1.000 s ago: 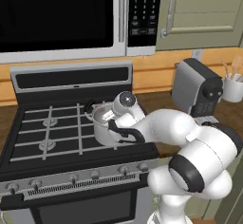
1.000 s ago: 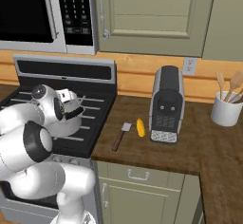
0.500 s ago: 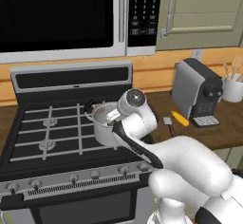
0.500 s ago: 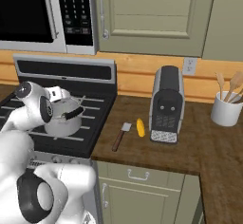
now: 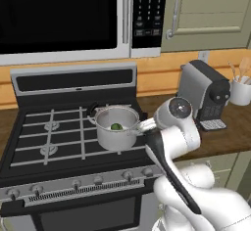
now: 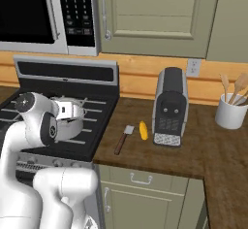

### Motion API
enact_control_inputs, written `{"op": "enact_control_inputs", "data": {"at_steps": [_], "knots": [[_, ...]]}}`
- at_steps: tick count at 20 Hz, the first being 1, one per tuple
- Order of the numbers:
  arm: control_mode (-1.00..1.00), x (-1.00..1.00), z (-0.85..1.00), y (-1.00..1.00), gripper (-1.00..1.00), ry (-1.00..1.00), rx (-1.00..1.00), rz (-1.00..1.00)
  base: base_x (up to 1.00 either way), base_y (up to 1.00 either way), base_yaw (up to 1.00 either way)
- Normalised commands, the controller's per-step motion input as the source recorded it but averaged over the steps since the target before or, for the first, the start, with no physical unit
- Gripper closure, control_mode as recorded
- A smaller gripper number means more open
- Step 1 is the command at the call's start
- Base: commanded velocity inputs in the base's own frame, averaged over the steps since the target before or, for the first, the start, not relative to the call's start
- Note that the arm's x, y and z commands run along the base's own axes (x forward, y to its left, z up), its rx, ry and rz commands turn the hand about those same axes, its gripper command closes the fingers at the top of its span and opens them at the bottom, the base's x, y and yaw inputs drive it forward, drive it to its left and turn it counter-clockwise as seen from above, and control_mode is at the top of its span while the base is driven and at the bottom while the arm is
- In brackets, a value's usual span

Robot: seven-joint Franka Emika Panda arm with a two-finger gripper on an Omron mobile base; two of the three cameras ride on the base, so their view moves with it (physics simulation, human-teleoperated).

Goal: Put the avocado and corn in the pot. Retrieve the spatula and lightly stir the vegetables in the pot.

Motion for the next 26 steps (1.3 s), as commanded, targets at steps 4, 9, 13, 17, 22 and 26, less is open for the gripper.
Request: {"op": "enact_control_inputs", "data": {"at_steps": [4, 9, 13, 17, 22, 26], "knots": [[-1.00, -0.34, 0.11, -1.00, -1.00, 0.13, 0.11, -0.20, 0.00, 0.00, 0.00], [-1.00, -0.04, 0.03, -1.00, -1.00, 0.17, 0.06, -0.19, 0.00, 0.00, 0.00], [-1.00, 0.30, -0.44, -1.00, -1.00, 0.28, 0.03, -0.17, 0.00, 0.00, 0.00], [-1.00, 0.82, -0.52, -0.96, -1.00, 0.09, 0.00, -0.01, 0.00, 0.00, 0.00], [-1.00, 0.91, -0.38, -0.53, -1.00, 0.06, 0.00, 0.00, 0.00, 0.00, 0.00], [-1.00, 0.76, -0.47, -0.31, -1.00, 0.14, 0.00, 0.00, 0.00, 0.00, 0.00]]}}
